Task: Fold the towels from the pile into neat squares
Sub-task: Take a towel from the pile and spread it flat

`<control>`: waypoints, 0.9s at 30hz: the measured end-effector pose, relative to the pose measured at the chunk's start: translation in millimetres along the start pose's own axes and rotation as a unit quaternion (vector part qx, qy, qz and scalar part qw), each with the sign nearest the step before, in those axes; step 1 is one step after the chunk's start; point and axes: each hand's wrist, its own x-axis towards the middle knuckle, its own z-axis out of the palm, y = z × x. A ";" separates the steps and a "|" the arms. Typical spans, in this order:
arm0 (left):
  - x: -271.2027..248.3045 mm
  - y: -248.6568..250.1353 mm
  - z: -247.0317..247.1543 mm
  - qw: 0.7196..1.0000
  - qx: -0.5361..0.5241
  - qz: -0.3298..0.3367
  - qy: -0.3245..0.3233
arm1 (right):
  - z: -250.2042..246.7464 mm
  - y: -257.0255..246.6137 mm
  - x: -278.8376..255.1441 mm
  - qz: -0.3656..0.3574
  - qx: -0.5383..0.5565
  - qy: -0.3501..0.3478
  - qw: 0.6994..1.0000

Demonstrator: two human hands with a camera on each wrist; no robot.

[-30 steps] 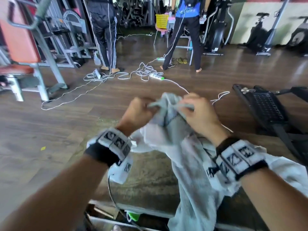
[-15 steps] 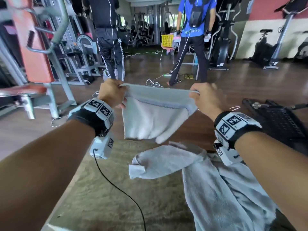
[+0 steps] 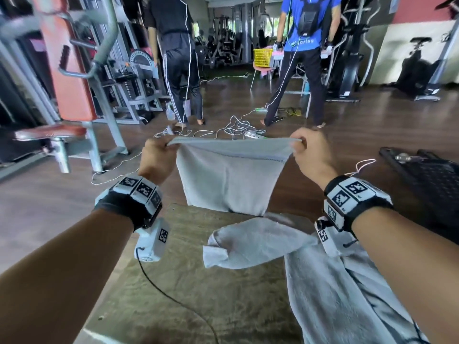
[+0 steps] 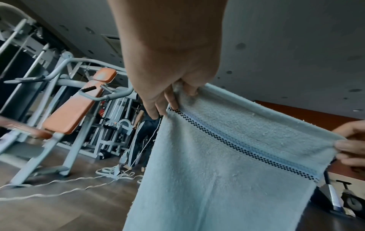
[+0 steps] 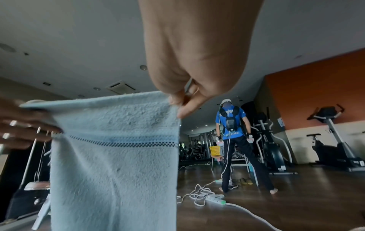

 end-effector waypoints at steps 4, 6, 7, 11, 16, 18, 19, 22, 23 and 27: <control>-38.3 -29.6 -13.6 1.000 0.017 0.001 -0.021 | 0.5 -0.6 -35.3 -0.008 0.032 -0.108 0.994; -55.2 -43.2 -22.0 0.998 0.041 0.006 -0.045 | -3.7 -1.9 -55.4 -0.009 0.049 -0.150 0.987; -63.7 -48.5 -27.5 0.997 0.060 0.007 -0.056 | -7.1 -2.4 -65.9 -0.009 0.056 -0.169 0.984; -94.8 -63.3 -52.6 0.989 0.073 0.047 -0.122 | -30.9 -4.1 -106.9 -0.019 0.072 -0.214 0.974; -142.0 -42.0 -94.3 0.981 0.035 0.024 -0.189 | -73.7 -13.8 -147.0 -0.024 0.129 -0.246 0.960; -156.8 -27.4 -112.2 0.983 0.004 0.036 -0.180 | -96.3 -22.3 -157.2 -0.031 0.131 -0.230 0.964; -167.4 -15.5 -119.3 0.982 -0.021 0.035 -0.185 | -109.1 -27.6 -161.4 -0.031 0.135 -0.218 0.966; -198.3 16.5 -137.6 0.977 -0.049 0.025 -0.205 | -147.8 -44.6 -175.0 -0.020 0.165 -0.190 0.968; -207.9 20.8 -142.8 0.974 -0.051 0.014 -0.221 | -159.6 -50.8 -183.0 -0.016 0.176 -0.193 0.965; -249.9 25.7 -154.3 0.948 -0.053 -0.031 -0.314 | -186.7 -59.4 -226.6 0.039 0.211 -0.306 0.928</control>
